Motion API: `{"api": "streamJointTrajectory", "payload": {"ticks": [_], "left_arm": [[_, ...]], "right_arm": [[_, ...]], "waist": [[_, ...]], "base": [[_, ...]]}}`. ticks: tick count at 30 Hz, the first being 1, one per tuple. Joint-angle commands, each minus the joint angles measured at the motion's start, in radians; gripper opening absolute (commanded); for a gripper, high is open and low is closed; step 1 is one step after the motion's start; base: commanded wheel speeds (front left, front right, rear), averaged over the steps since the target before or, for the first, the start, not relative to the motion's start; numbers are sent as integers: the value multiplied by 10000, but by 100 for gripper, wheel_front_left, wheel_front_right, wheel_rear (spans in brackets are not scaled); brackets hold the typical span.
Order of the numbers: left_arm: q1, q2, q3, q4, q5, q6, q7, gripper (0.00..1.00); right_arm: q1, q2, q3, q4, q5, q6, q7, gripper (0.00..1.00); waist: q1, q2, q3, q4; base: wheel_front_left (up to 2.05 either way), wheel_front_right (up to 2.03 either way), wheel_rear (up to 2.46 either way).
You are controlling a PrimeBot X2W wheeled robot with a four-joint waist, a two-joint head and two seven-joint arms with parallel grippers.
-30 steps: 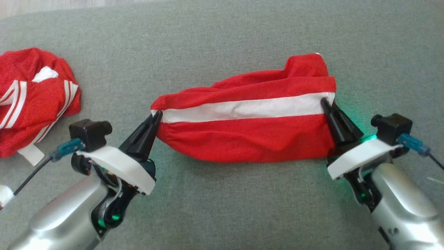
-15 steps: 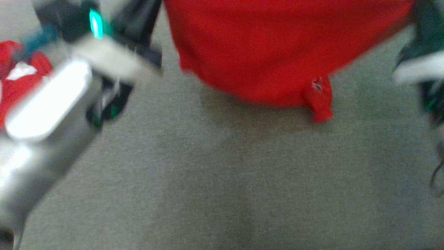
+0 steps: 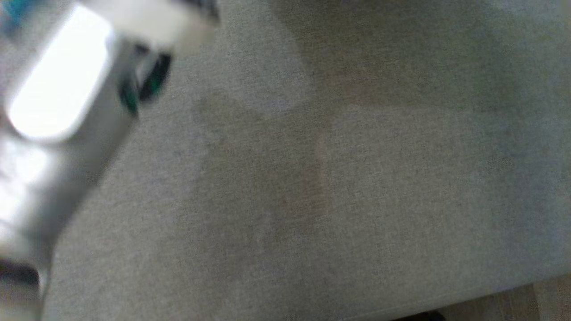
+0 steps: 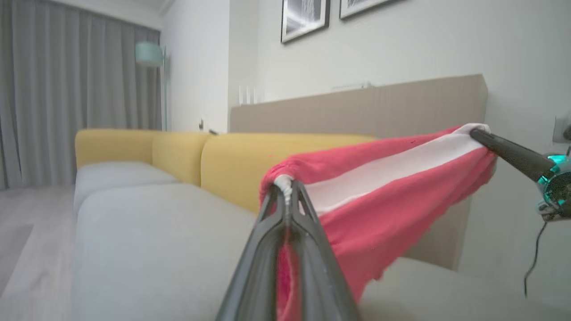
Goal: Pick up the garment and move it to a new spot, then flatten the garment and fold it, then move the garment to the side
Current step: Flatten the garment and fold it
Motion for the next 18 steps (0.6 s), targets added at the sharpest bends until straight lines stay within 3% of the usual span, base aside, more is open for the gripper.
{"api": "streamJointTrajectory", "payload": {"ticks": [1, 12, 18], "left_arm": [[615, 471, 500, -459, 213, 88, -46, 0], [7639, 168, 1556, -2091, 1768, 153, -57, 0], [10552, 323, 1821, -2962, 1861, 273, -57, 0]], "right_arm": [[1057, 113, 17, -399, -134, 73, -9, 0], [7396, 1769, -936, -2313, -400, 73, -9, 0], [9980, 1922, -1235, -3715, -307, 73, 112, 0]], "waist": [[-2, 0, -32, 60], [-2, 0, -1031, 168], [-2, 0, -1623, 126]], "base": [[0, 0, 0], [0, 0, 0], [0, 0, 0]]}}
